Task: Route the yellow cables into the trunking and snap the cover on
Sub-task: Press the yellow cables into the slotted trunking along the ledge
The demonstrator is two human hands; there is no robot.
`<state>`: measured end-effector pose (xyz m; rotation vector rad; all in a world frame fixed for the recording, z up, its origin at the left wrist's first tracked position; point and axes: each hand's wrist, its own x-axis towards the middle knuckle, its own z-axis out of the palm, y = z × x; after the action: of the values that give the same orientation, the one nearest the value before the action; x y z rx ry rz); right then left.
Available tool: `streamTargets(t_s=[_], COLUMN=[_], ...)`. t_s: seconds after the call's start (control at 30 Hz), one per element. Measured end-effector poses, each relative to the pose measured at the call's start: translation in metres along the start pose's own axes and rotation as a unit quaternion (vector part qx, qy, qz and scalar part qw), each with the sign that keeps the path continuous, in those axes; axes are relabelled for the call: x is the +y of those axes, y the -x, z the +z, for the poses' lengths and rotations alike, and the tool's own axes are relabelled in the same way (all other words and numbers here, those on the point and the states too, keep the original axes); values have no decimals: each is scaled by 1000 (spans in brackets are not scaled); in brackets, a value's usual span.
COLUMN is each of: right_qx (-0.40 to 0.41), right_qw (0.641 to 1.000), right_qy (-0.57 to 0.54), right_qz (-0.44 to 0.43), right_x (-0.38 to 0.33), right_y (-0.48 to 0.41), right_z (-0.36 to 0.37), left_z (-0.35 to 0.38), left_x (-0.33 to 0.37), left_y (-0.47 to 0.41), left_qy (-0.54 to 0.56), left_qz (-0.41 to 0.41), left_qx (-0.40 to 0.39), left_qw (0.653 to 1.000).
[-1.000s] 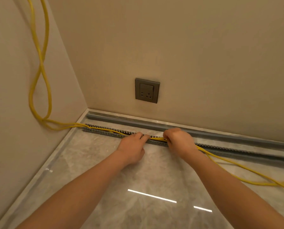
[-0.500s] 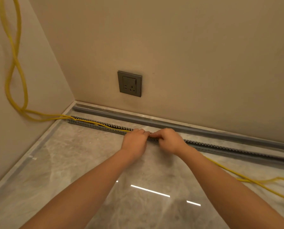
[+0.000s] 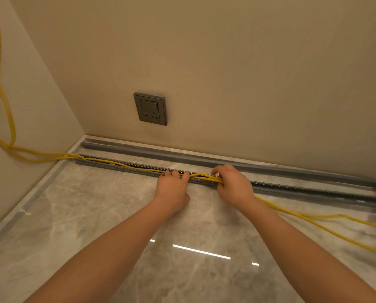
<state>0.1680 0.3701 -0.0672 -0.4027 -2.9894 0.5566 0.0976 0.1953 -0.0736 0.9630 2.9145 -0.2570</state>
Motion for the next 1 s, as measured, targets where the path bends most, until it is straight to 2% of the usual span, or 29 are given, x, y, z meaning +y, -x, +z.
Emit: streamTargets(t_s=[0.07,0.13,0.17,0.23,0.33,0.4,0.47,0.53,0.7,0.83,1.0], right_qx=[-60,-139,-157,-152,-89,-54,-53,-51,-25,-28,-73], right_qw=[992,959,950,970,995,980,959,958,971,985,987], right_qy=[-95,-225,-245,-174,43,157,226,215,104,51,77], right_qz=[50,104,110,74,-32,-108,-162,-185,-213,-161,-121], right_x=[-2,-2,-2,-3,-8,-5,1,11,26,28,23], right_y=[-5,-12,-15,-22,-25,-26,-23,-20,-11,-13,-20], right_z=[-8,-17,-22,-29,-33,-29,-24,-20,-19,-15,-12], left_z=[-1,-2,-3,-5,-4,-4,-3,-2,0,-1,-9], left_x=[0,1,1,3,7,8,9,10,14,17,24], left_y=[-1,-1,-2,-2,-3,-4,-5,-4,-7,-10,-12], left_qy=[3,8,10,12,15,13,7,2,-7,-21,-73], left_qz=[-7,-12,-13,-15,-21,-27,-32,-35,-37,-43,-55], left_qx=[-6,-16,-19,-21,-20,-17,-14,-9,1,-7,-18], left_qw=[1000,1000,1000,1000,999,999,999,999,999,999,996])
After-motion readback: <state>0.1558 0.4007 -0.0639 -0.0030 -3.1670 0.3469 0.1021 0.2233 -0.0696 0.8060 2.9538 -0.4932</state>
